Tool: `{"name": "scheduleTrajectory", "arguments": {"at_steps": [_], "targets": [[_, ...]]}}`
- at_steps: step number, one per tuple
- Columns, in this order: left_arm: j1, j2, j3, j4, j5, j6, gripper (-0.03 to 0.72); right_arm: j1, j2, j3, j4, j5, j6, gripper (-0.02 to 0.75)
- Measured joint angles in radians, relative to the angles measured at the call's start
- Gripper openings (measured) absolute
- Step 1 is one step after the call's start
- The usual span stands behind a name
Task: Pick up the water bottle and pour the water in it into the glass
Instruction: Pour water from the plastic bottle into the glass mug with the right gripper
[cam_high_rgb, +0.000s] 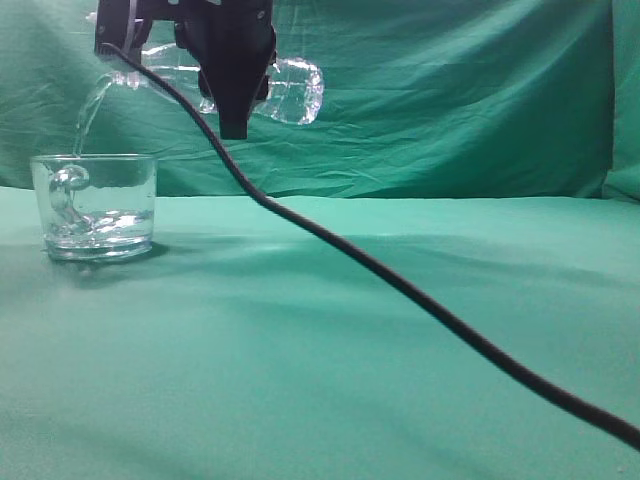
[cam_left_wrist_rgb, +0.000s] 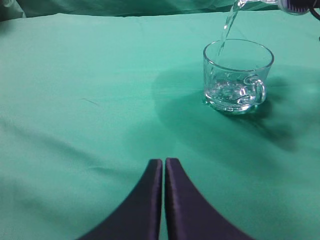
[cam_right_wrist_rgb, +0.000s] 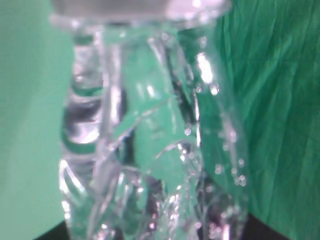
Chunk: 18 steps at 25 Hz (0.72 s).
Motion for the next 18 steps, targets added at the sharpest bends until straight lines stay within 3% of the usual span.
{"name": "scheduleTrajectory", "arguments": {"at_steps": [11, 18], "targets": [[0.000, 0.000, 0.000, 0.000, 0.000, 0.000, 0.000, 0.000, 0.000, 0.000, 0.320, 0.024, 0.039, 0.302], [0.000, 0.000, 0.000, 0.000, 0.000, 0.000, 0.000, 0.000, -0.053, 0.000, 0.393, 0.036, 0.407, 0.302]]}}
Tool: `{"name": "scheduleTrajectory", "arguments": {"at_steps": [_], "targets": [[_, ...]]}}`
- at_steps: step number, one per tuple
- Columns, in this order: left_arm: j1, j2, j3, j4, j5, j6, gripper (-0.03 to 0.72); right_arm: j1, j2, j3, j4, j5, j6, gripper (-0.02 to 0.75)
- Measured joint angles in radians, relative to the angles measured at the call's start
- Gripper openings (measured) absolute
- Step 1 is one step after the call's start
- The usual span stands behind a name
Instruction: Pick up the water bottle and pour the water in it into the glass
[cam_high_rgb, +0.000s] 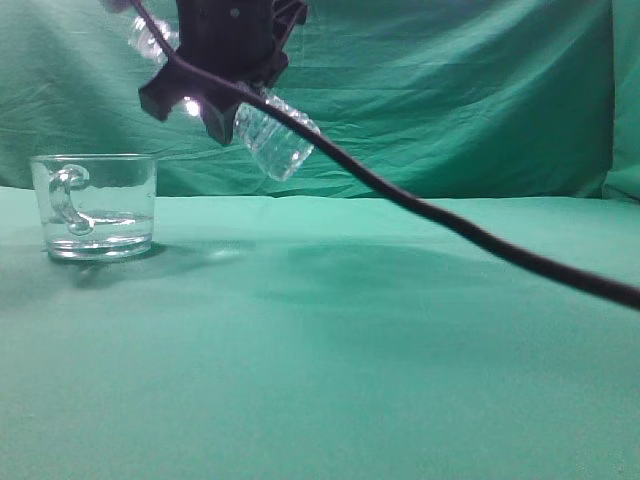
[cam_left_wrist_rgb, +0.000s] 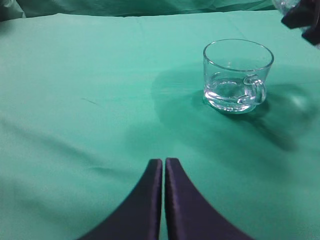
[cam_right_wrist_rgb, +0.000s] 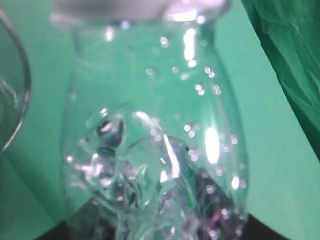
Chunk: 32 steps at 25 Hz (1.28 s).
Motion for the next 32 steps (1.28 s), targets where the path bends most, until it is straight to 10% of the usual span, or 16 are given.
{"name": "scheduleTrajectory", "arguments": {"at_steps": [12, 32], "targets": [[0.000, 0.000, 0.000, 0.000, 0.000, 0.000, 0.000, -0.111, -0.352, 0.049, 0.282, -0.048, 0.112, 0.302], [0.000, 0.000, 0.000, 0.000, 0.000, 0.000, 0.000, -0.585, -0.798, 0.970, 0.271, -0.876, 0.243, 0.302]]}}
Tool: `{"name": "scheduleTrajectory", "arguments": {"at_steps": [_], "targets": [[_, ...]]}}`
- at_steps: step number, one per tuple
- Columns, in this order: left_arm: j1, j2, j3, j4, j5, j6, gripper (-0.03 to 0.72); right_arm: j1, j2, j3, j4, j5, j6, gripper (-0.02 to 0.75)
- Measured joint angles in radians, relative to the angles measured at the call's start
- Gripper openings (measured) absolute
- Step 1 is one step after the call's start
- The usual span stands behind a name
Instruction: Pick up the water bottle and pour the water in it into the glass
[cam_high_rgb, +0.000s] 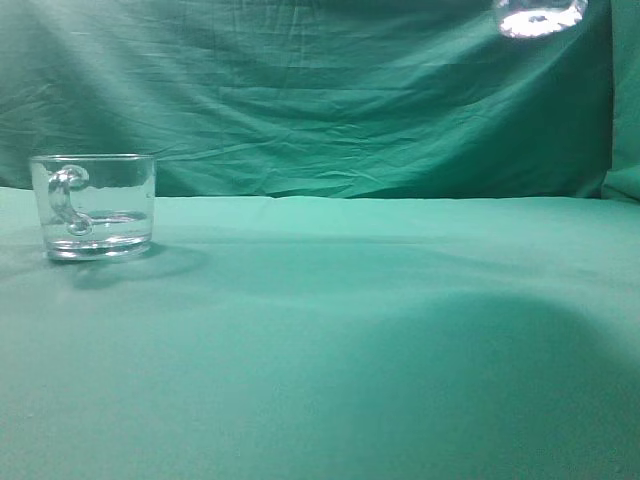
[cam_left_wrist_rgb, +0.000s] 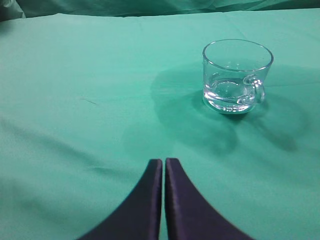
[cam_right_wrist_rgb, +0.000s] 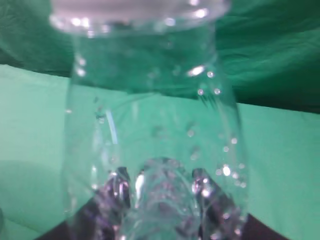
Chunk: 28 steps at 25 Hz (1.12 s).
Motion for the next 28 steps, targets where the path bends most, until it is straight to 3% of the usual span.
{"name": "scheduleTrajectory", "arguments": {"at_steps": [8, 13, 18, 28], "targets": [[0.000, 0.000, 0.000, 0.000, 0.000, 0.000, 0.000, -0.226, 0.011, 0.168, -0.014, -0.283, -0.015, 0.302], [0.000, 0.000, 0.000, 0.000, 0.000, 0.000, 0.000, -0.238, 0.102, 0.170, -0.094, -0.335, -0.071, 0.302], [0.000, 0.000, 0.000, 0.000, 0.000, 0.000, 0.000, -0.238, 0.239, 0.170, -0.217, -0.543, -0.083, 0.302], [0.000, 0.000, 0.000, 0.000, 0.000, 0.000, 0.000, -0.238, 0.467, 0.170, -0.230, -0.795, -0.234, 0.302]]}}
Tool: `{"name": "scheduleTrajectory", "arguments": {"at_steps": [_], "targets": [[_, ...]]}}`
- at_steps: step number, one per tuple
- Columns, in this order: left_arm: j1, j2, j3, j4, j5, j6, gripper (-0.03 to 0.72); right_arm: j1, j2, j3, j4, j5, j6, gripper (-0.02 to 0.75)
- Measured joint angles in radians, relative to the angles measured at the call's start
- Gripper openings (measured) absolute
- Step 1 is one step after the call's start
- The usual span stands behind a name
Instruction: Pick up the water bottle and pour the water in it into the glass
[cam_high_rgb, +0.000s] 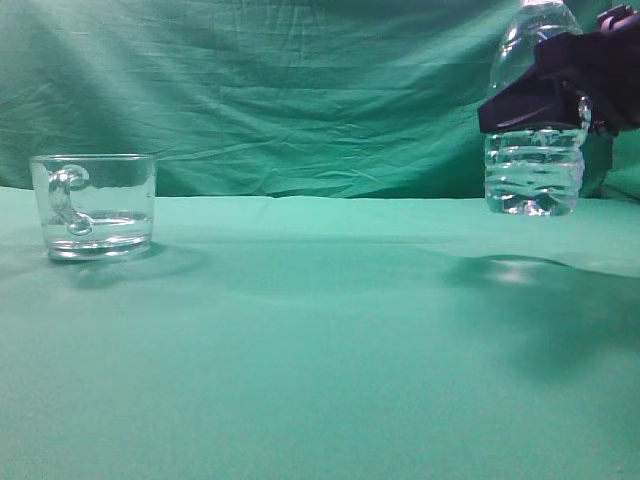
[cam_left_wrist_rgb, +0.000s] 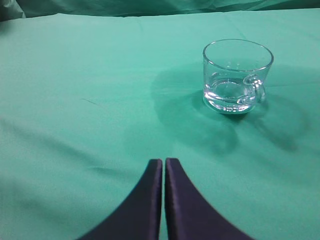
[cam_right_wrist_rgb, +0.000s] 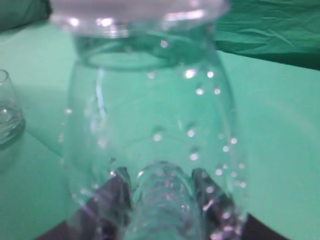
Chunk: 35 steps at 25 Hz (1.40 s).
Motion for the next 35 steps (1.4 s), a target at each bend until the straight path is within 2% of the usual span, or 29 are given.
{"name": "scheduleTrajectory", "arguments": {"at_steps": [5, 12, 18, 21, 24, 26, 28, 29, 35], "targets": [[0.000, 0.000, 0.000, 0.000, 0.000, 0.000, 0.000, 0.000, 0.073, -0.002, 0.002, -0.048, -0.061, 0.302], [0.000, 0.000, 0.000, 0.000, 0.000, 0.000, 0.000, 0.053, 0.116, -0.027, 0.010, -0.043, -0.091, 0.302], [0.000, 0.000, 0.000, 0.000, 0.000, 0.000, 0.000, 0.056, 0.122, -0.031, 0.034, -0.043, -0.094, 0.302], [0.000, 0.000, 0.000, 0.000, 0.000, 0.000, 0.000, 0.056, 0.123, -0.031, 0.043, -0.046, -0.090, 0.426], [0.000, 0.000, 0.000, 0.000, 0.000, 0.000, 0.000, 0.056, 0.113, -0.031, 0.043, -0.046, -0.034, 0.592], [0.000, 0.000, 0.000, 0.000, 0.000, 0.000, 0.000, 0.056, 0.083, -0.031, 0.043, -0.036, 0.011, 0.655], [0.000, 0.000, 0.000, 0.000, 0.000, 0.000, 0.000, 0.056, 0.032, -0.031, 0.043, -0.006, 0.054, 0.643], [0.000, 0.000, 0.000, 0.000, 0.000, 0.000, 0.000, 0.056, 0.007, -0.031, 0.043, 0.016, 0.074, 0.685], [0.000, 0.000, 0.000, 0.000, 0.000, 0.000, 0.000, 0.056, -0.218, -0.031, 0.002, 0.080, 0.187, 0.670]]}}
